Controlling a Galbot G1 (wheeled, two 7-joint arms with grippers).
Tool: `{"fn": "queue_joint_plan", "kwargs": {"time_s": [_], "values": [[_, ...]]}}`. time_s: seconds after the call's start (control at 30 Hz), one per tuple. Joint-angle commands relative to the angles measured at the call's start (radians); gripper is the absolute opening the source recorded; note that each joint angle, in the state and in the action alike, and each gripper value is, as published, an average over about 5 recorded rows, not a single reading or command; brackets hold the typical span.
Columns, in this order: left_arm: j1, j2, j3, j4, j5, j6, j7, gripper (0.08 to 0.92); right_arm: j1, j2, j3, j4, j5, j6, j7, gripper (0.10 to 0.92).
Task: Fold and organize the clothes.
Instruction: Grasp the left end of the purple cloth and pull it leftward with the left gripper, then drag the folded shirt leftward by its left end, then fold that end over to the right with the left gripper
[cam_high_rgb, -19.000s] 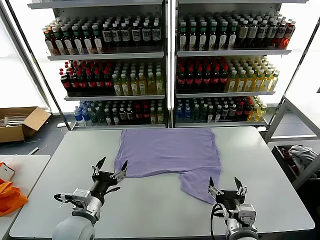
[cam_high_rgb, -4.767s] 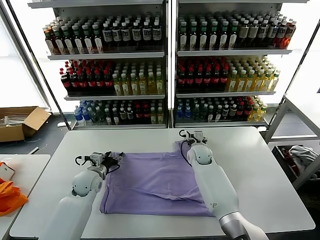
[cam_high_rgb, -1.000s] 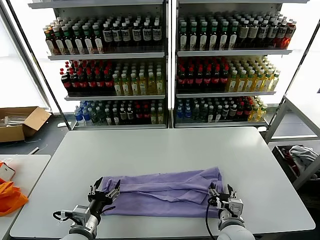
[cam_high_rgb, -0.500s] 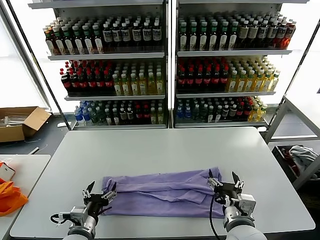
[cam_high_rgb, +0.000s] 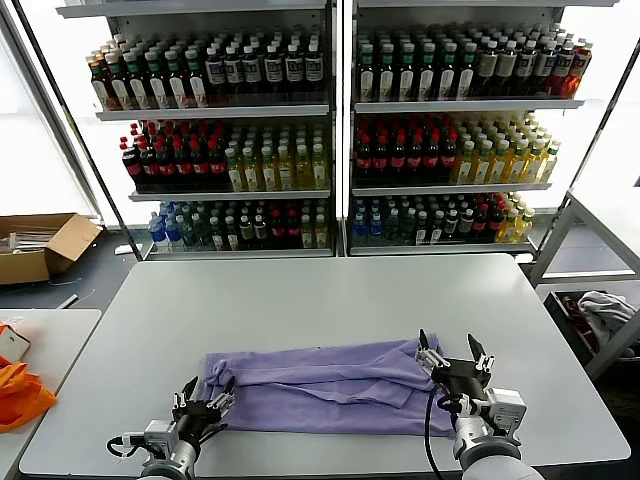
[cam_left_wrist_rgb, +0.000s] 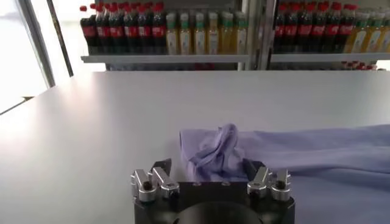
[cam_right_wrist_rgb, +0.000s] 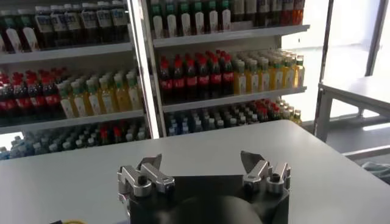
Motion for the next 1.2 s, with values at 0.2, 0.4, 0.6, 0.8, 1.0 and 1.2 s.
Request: {"fn": "queue_joint_plan", "kwargs": {"time_s": [0.2,0.4,0.6,0.8,1.0,1.2], "values": [[0.01,-0.005,-0.001,0.024,-0.015,-0.006,0.039,0.531,-0.002,-0.004,-0.001,0.025,0.0,-0.001,0.0,0.823],[0.007,-0.01,0.0,0.035,-0.016,-0.007,0.039,0.358,0.004,-0.01,0.001,0.029,0.001,-0.002,0.001,0.823],[0.0,-0.002,-0.028,0.03,-0.022,-0.021,0.026,0.186,0.025,-0.01,-0.003,0.021,0.004,-0.003,0.014,0.823],[-0.01,0.065,-0.136,-0.005,-0.043,-0.024,0.028,0.102,0.06,-0.007,-0.016,0.007,0.008,-0.005,0.023,0.823],[-0.026,0.234,-0.34,-0.026,-0.125,-0.004,0.021,0.102,0.093,-0.009,-0.021,-0.012,0.019,-0.005,0.027,0.823],[-0.055,0.435,-0.531,0.065,-0.18,0.005,0.022,0.102,0.109,-0.012,-0.02,-0.03,0.034,-0.005,0.029,0.823]]}}
